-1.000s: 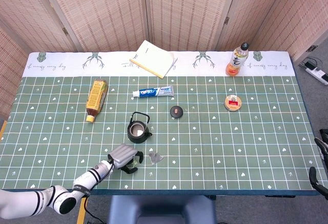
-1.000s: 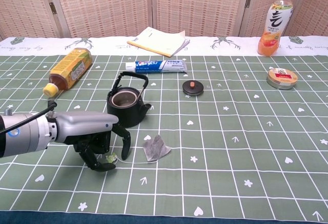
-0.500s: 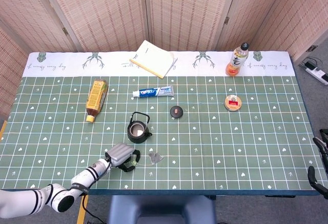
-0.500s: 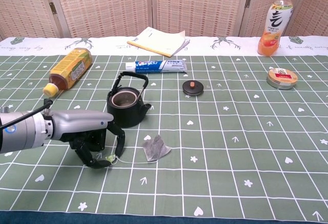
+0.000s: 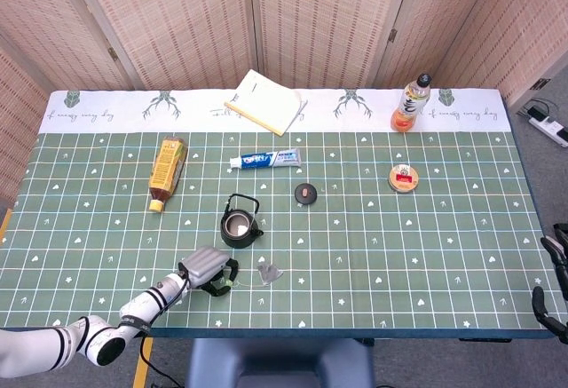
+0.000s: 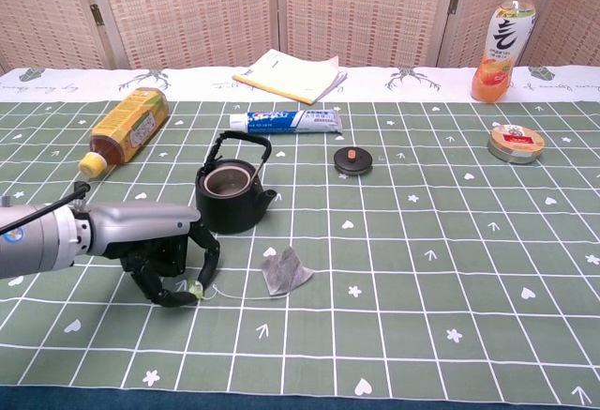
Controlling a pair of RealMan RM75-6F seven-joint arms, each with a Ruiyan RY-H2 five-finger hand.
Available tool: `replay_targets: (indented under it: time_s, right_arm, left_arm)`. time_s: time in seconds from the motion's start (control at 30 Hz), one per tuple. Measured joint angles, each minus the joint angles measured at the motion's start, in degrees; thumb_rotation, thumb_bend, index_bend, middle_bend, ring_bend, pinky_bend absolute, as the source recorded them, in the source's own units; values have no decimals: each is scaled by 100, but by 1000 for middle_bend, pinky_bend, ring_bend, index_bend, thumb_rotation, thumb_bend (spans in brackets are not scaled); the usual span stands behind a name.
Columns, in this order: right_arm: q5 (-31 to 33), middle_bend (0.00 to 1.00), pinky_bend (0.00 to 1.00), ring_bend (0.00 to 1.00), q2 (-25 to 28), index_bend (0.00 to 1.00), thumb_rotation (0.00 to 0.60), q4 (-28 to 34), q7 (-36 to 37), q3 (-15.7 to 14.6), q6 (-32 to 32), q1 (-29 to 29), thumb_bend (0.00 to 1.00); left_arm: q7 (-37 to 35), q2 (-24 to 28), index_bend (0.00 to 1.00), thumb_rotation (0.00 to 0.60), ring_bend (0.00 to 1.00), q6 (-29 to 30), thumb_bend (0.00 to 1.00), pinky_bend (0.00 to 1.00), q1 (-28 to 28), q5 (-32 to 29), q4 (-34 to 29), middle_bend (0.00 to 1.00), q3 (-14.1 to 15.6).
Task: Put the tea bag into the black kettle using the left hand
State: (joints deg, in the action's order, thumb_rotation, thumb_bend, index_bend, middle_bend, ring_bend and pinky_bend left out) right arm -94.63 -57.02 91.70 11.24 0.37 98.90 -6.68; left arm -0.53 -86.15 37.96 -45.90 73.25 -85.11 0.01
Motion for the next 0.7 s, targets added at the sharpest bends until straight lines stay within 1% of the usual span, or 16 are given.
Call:
replay_targets:
  time_s: [0.53,0.63,0.7]
  right_arm:
    - [29,0,0,0,-6,0,600,7,-47,-3,-53,11,605]
    - [39,0,0,0,-8,0,600,13,-60,1,-61,16,606]
    - [46,0,0,0,-7,0,600,13,-59,5,-55,13,606]
  left_arm:
    - [-466,-1,587,489,1000,9,347,1000,48,355,235,1000,32]
    - [-565,2,609,509,1000,51,375,1000,69,411,259,1000,31]
    - [-650,1,617,540,1000,75,390,1000,85,453,284,1000,34]
